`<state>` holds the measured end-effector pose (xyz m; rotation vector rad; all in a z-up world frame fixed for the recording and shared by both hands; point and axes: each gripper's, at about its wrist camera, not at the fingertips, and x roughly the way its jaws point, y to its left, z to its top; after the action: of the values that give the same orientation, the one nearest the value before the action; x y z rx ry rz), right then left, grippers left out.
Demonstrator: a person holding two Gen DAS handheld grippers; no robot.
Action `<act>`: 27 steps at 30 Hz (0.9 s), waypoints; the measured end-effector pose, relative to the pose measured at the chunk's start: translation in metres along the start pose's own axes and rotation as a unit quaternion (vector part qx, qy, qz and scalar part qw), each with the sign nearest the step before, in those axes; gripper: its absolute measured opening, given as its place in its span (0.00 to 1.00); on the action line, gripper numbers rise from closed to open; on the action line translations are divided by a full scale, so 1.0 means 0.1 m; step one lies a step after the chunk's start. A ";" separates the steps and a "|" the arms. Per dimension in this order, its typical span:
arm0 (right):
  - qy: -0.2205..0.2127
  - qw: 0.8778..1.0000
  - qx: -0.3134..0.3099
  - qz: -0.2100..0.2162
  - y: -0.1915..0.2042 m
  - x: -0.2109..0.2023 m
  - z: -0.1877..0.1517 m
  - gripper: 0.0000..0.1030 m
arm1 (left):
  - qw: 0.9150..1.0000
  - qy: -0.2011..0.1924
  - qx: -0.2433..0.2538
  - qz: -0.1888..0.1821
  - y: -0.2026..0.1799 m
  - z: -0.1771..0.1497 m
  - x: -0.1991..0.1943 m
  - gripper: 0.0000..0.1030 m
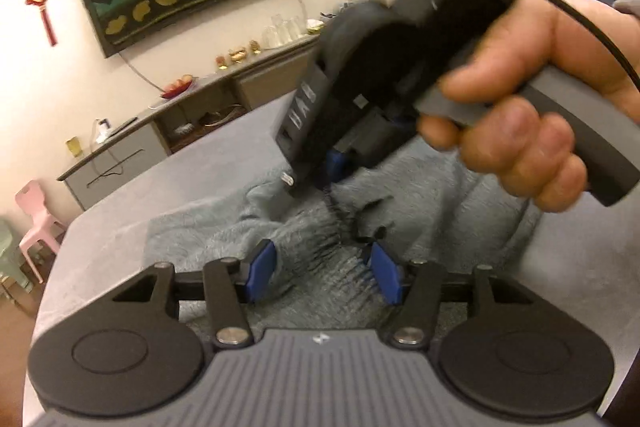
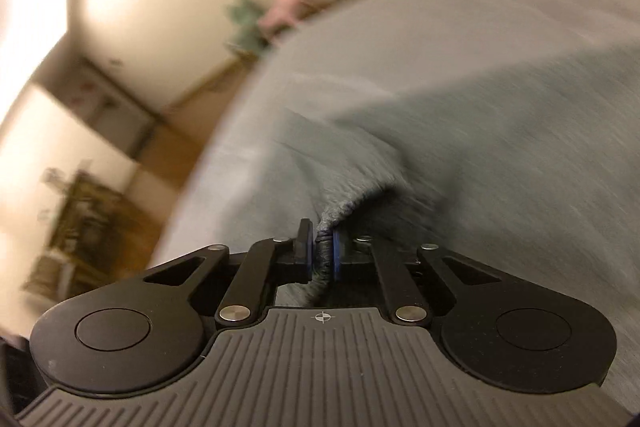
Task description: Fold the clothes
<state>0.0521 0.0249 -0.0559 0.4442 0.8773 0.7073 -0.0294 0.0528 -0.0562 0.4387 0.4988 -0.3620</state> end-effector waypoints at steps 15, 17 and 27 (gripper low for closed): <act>0.028 0.996 0.067 -0.058 -0.23 -0.11 -0.20 0.63 | 0.998 0.039 0.053 -0.022 -0.22 0.04 0.30 0.45; 0.032 0.995 0.068 -0.062 -0.23 0.01 -0.18 0.57 | 0.998 0.041 0.049 -0.022 -0.18 0.02 0.30 0.33; 0.014 0.999 -0.032 -0.036 0.17 0.18 -0.06 0.00 | 0.999 0.035 -0.011 -0.011 0.13 0.03 0.18 0.19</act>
<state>0.0489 0.0506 -0.0584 0.3448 0.8915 0.6743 -0.0082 0.0584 -0.0590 0.4252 0.5754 -0.3630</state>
